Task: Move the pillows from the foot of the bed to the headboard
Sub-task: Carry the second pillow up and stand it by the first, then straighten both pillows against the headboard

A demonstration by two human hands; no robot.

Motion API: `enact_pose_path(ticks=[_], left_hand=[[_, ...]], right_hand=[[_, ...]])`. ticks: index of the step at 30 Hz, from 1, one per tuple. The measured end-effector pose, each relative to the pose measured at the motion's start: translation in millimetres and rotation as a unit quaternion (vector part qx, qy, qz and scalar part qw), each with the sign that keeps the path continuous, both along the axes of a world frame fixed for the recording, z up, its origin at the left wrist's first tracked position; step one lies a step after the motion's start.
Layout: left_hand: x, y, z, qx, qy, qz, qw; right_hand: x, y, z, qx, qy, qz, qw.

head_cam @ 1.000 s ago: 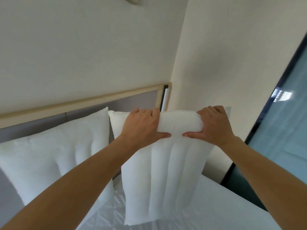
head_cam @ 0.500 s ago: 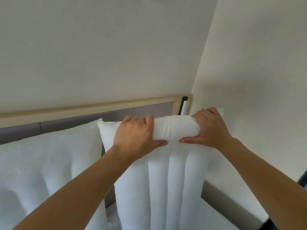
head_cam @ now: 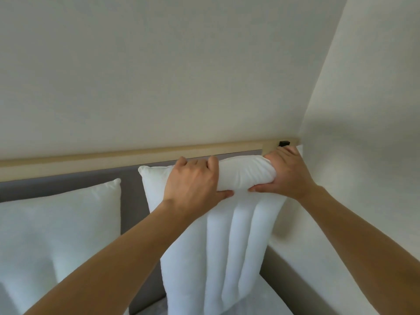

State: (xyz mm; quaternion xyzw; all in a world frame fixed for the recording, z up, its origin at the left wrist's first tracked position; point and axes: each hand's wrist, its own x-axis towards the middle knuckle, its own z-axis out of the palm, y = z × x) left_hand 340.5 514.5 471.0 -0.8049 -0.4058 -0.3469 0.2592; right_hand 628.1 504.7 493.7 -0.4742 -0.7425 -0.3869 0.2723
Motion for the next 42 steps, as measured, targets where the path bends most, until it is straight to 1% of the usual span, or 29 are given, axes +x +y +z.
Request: enact_pose_path(ticks=[4,6,9,11,13,14,16,21,28,32,35,37,39,42], left_hand=[[10.9,32.0,-13.4,-0.032,-0.005,0.032,0.999],[17.0,49.6,-19.6,-0.046,-0.010,0.045,0.998],[27.5,78.1,-33.7,-0.082,-0.010,0.062,0.995],[32.7,96.2,-51.0,-0.128,-0.009,0.076,0.989],[36.1,111.6,-73.0,-0.173,0.000,0.090,0.981],[37.3,117.5,-83.3,-0.185,0.004,0.096,0.978],[38.6,127.7,-96.7,-0.179,0.009,0.100,0.979],[41.7,138.1,-100.3,-0.155,0.024,0.093,0.983],[27.9,126.4,-93.9,-0.175,0.045,0.078,0.980],[5.3,113.2,-93.1,-0.125,0.062,0.038,0.990],[-27.3,96.9,-90.2,-0.095,0.045,0.043,0.994],[-57.4,81.4,-86.1,-0.083,0.024,0.055,0.995],[-92.8,63.1,-81.7,-0.081,0.004,0.068,0.994],[-156.1,32.6,-76.3,-0.090,-0.005,0.104,0.991]], right_hand=[[10.0,47.1,-13.1,-0.013,-0.009,0.016,1.000],[15.8,71.5,-20.5,-0.042,-0.007,0.006,0.999],[22.2,100.7,-35.7,-0.113,-0.001,-0.021,0.993],[22.8,119.2,-53.8,-0.159,-0.009,-0.046,0.986],[21.6,136.7,-77.7,-0.222,-0.018,-0.080,0.972],[21.7,143.8,-90.2,-0.256,-0.010,-0.091,0.962],[23.7,153.5,-106.0,-0.287,0.017,-0.082,0.954],[30.4,159.6,-103.6,-0.291,0.001,-0.080,0.953],[21.7,146.5,-93.5,-0.315,-0.030,-0.103,0.943],[12.0,132.9,-86.9,-0.295,-0.048,-0.118,0.947],[-11.7,117.9,-79.7,-0.273,-0.032,-0.095,0.957],[-43.4,106.5,-74.0,-0.265,0.009,-0.056,0.963],[-86.1,93.5,-71.5,-0.263,0.050,0.002,0.963],[-163.6,74.4,-71.1,-0.264,0.055,0.066,0.961]])
